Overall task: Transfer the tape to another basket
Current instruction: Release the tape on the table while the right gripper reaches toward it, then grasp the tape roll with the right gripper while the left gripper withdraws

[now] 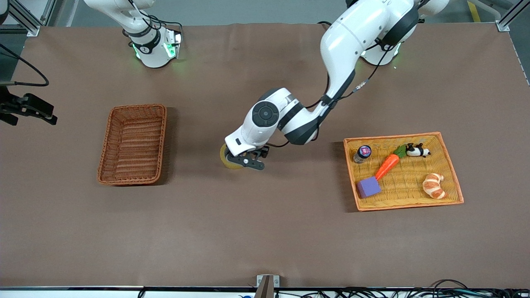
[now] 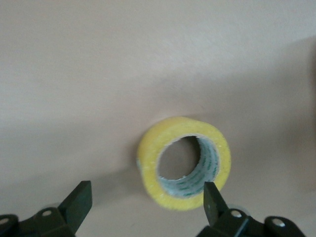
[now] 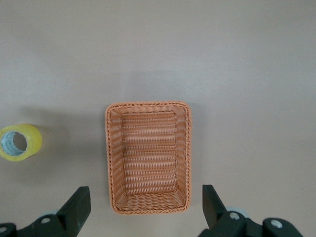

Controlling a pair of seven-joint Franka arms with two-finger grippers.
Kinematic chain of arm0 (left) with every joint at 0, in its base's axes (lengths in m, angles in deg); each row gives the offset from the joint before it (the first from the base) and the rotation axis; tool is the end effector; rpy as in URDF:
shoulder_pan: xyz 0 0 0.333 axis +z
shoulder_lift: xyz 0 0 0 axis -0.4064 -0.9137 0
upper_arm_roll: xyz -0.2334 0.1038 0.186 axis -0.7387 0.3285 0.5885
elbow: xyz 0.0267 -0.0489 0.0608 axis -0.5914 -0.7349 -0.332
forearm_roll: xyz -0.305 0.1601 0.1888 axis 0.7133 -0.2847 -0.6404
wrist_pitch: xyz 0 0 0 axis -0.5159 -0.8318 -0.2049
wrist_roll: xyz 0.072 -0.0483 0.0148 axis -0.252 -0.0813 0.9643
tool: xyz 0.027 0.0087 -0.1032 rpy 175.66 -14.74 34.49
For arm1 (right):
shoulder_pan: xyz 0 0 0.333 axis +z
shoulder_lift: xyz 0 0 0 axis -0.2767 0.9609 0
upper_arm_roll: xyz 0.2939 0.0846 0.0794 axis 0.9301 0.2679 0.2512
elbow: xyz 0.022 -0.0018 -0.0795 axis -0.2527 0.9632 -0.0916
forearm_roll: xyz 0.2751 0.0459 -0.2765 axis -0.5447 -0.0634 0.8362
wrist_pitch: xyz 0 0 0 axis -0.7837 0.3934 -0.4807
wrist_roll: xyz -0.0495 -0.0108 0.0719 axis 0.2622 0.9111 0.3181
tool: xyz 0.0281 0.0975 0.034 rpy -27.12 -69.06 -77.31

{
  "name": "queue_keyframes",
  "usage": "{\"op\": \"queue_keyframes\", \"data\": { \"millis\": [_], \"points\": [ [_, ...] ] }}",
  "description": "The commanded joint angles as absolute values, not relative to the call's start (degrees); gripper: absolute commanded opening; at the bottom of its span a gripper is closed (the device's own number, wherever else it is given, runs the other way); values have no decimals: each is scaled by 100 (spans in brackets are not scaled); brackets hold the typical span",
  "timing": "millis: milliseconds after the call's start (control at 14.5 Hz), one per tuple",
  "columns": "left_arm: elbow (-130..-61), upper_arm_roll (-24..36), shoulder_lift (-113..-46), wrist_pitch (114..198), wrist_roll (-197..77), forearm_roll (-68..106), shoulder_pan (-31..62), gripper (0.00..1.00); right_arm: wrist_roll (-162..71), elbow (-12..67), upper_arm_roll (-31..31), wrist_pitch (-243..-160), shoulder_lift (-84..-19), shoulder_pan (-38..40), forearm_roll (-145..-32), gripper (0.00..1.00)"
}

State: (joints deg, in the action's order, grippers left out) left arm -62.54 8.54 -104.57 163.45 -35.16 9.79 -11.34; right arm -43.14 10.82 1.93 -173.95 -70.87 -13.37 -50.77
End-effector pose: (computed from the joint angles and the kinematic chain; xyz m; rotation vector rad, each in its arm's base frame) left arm 0.5382 -0.5602 0.2866 2.8758 -0.3320 -0.0285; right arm 0.5757 -0.0082 0.6369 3.1213 0.0530 0.0149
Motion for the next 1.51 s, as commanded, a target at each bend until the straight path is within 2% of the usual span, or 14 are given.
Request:
{"op": "queue_keyframes", "data": {
  "millis": [0, 138, 413, 825, 1032, 1307, 1444],
  "points": [
    [-6501, 869, -9660, 15471, -3582, 987, -689, 100, -3793, 1300, 191, -17598, -7097, -791, -5135, 100],
    [-6501, 869, -9142, 14794, -3591, 996, -268, 100, -3308, 1474, 191, -17869, -6860, -265, -5135, 100],
    [-6536, 799, -8288, 13552, -4448, 996, 857, 100, -2297, 2510, 191, -19485, -6623, 677, -5126, 100],
    [-7257, 773, -7242, 13533, -4882, 970, 2149, 100, -1410, 3267, 182, -21155, -5517, 1845, -5056, 100],
    [-7449, 790, -6891, 13533, -5085, 961, 2501, 100, -1232, 3602, 174, -22044, -5042, 2137, -5056, 100],
    [-8284, 781, -6030, 13533, -5506, 970, 2871, 100, -1232, 3620, 165, -22406, -4619, 2252, -5047, 100],
    [-8417, 755, -5826, 13542, -5822, 1049, 3248, 100, -1232, 3629, 156, -22607, -4443, 2296, -5039, 100]
  ]
}}
